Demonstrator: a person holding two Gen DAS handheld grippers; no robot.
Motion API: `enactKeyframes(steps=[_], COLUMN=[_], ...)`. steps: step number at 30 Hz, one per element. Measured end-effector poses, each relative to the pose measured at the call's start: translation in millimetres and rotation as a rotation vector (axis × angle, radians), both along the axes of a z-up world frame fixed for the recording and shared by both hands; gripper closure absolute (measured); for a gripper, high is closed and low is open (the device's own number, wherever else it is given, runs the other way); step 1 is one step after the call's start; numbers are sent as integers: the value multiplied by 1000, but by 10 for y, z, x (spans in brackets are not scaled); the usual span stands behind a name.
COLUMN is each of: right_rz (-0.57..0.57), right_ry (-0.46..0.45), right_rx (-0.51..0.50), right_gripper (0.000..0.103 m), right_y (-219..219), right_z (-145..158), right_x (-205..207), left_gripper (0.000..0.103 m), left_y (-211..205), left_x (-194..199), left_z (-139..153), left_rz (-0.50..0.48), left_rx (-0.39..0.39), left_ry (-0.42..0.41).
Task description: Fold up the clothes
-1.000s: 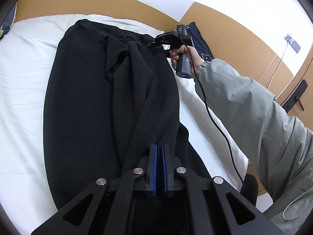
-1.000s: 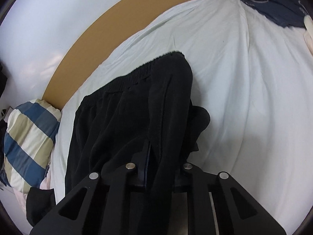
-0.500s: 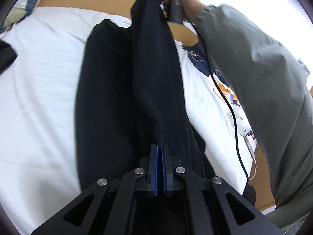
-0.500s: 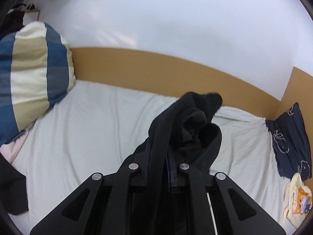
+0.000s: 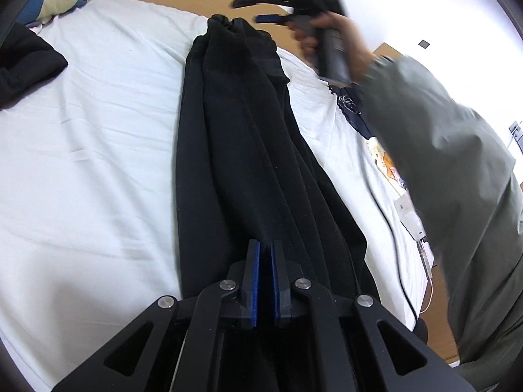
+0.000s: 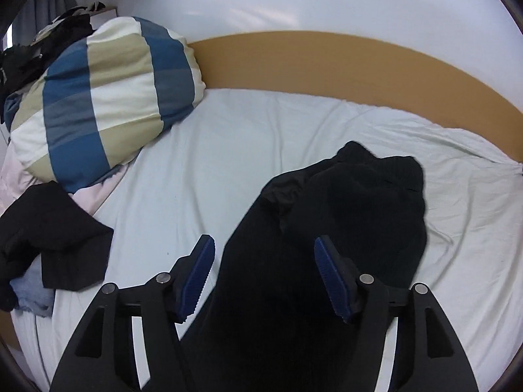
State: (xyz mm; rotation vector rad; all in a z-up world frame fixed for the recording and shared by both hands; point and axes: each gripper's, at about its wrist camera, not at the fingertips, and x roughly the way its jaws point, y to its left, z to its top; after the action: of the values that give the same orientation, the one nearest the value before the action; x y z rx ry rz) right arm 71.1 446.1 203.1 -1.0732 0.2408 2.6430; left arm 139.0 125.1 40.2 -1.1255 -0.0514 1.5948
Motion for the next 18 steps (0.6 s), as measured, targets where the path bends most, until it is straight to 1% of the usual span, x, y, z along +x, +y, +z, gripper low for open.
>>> enactKeyframes(steps=[2, 3, 4, 5, 6, 8, 10, 11, 12, 13, 14, 15, 17, 18], right_rz=[-24, -36, -43, -34, -28, -13, -4, -6, -22, -45, -67, -87, -106, -115], right_ry=[-49, -73, -93, -95, -92, -78, -69, -70, -75, -72, -70, -67, -63, -64], right_rx=[-27, -41, -59, -99, -147, -261, -371, -414, -432, -439, -446, -445, -378, -336], right_gripper=[33, 33, 33, 33, 33, 37, 45, 47, 51, 53, 55, 57, 57, 59], right_y=[-59, -89, -126, -193, -273, -419, -564, -636, -687, -720, -753, -791, -902, -958], right_z=[-94, -141, -197, -295, -407, -647, -903, -1030, -1139, -1201, -1262, -1310, -1294, -1280], right_x=[507, 761, 1009, 1235, 1448, 1805, 2046, 2135, 2182, 2205, 2229, 2252, 2295, 2308], left_gripper=[84, 82, 74, 64, 62, 61, 61, 61, 61, 64, 76, 82, 93, 96], left_y=[8, 0, -15, -37, -39, 14, 71, 91, 86, 87, 101, 115, 139, 137], left_x=[93, 118, 148, 189, 223, 252, 268, 238, 232, 236, 262, 293, 345, 363], left_z=[19, 22, 21, 10, 2, -9, -33, -29, -7, 3, -10, -23, -57, -60], left_rz=[2, -1, -4, -8, -12, -22, -35, -37, -37, -32, -19, -5, 18, 29], left_rx=[12, 16, 19, 16, 12, 17, 51, 81, 98, 103, 81, 47, -2, -16], left_ry=[-3, -8, -13, -16, -18, -21, -56, -88, -110, -117, -95, -66, -19, 2])
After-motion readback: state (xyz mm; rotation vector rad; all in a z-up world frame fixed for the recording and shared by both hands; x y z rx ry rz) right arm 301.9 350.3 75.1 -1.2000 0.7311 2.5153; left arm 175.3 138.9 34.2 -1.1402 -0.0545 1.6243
